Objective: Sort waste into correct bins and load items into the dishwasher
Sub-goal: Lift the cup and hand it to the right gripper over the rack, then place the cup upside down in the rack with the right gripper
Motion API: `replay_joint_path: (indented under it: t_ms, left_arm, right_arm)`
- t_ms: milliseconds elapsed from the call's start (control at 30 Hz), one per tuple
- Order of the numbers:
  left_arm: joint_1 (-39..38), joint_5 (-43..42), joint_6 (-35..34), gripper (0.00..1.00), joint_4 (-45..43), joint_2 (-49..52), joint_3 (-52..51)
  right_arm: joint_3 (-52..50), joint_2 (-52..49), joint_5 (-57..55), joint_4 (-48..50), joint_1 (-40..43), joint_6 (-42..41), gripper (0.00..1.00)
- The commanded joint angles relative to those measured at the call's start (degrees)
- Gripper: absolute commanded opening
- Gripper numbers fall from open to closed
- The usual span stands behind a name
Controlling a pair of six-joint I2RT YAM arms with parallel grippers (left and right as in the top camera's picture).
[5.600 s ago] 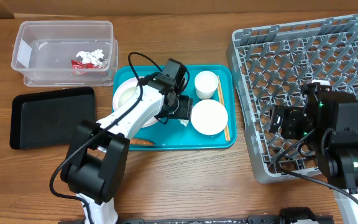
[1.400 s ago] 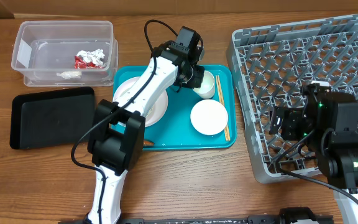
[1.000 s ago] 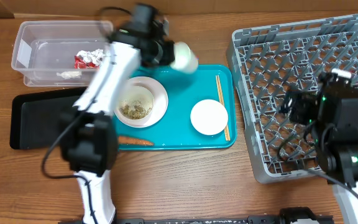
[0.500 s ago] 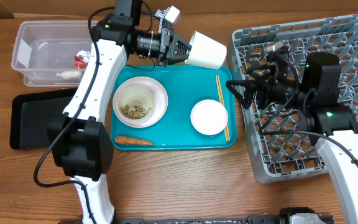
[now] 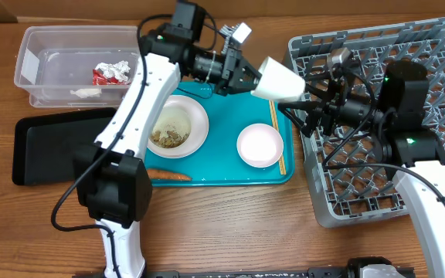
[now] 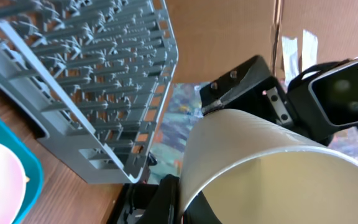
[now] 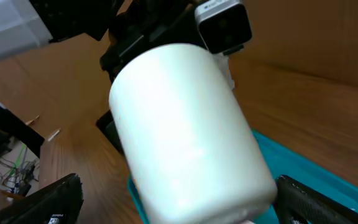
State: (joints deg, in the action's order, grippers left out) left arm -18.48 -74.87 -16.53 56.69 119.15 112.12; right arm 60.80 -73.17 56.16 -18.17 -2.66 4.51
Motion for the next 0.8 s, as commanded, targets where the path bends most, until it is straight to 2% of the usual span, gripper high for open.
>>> replay_joint_path:
  t_ms: [0, 200, 400, 533, 600, 667, 700, 733, 767]
  left_arm:
    - [-1.5, -0.2, 0.6, 0.04, 0.1, -0.4, 0.5]
    - [-1.6, -1.2, 0.6, 0.04, 0.1, -0.4, 0.5]
    - [-1.6, -1.2, 0.7, 0.04, -0.2, -0.4, 0.5]
    - [-1.6, -1.2, 0.7, 0.04, -0.4, -0.4, 0.5]
    - [-1.6, -1.2, 0.7, 0.04, -0.5, -0.4, 0.5]
    - [-1.6, -1.2, 0.7, 0.11, -0.7, -0.4, 0.5]
    - [-1.6, -1.2, 0.7, 0.27, -1.1, -0.4, 0.5]
    - [-1.6, -1.2, 0.7, 0.39, -1.3, -0.4, 0.5]
    - [-1.6, -1.0, 0.7, 0.43, -1.4, -0.4, 0.5]
  right_arm:
    - [1.4, -0.2, 1.2, 0.4, -0.2, 0.5, 1.0]
    - [1.4, -0.2, 0.3, 0.1, -0.2, 0.5, 0.98]
    - [1.4, -0.2, 0.3, -0.4, -0.2, 0.4, 0.75]
    - [1.4, -0.2, 0.3, -0.8, -0.2, 0.4, 0.72]
    - [1.4, -0.2, 0.3, -0.9, -0.2, 0.4, 0.67]
    - [1.4, -0.2, 0.3, -1.0, -0.2, 0.4, 0.65]
    - [1.4, -0.2, 0.3, -1.3, -0.2, 0.4, 0.63]
    - [1.4, -0.2, 0.3, -1.6, -0.2, 0.5, 0.62]
    - [1.4, -0.2, 0.3, -1.8, -0.2, 0.4, 0.6]
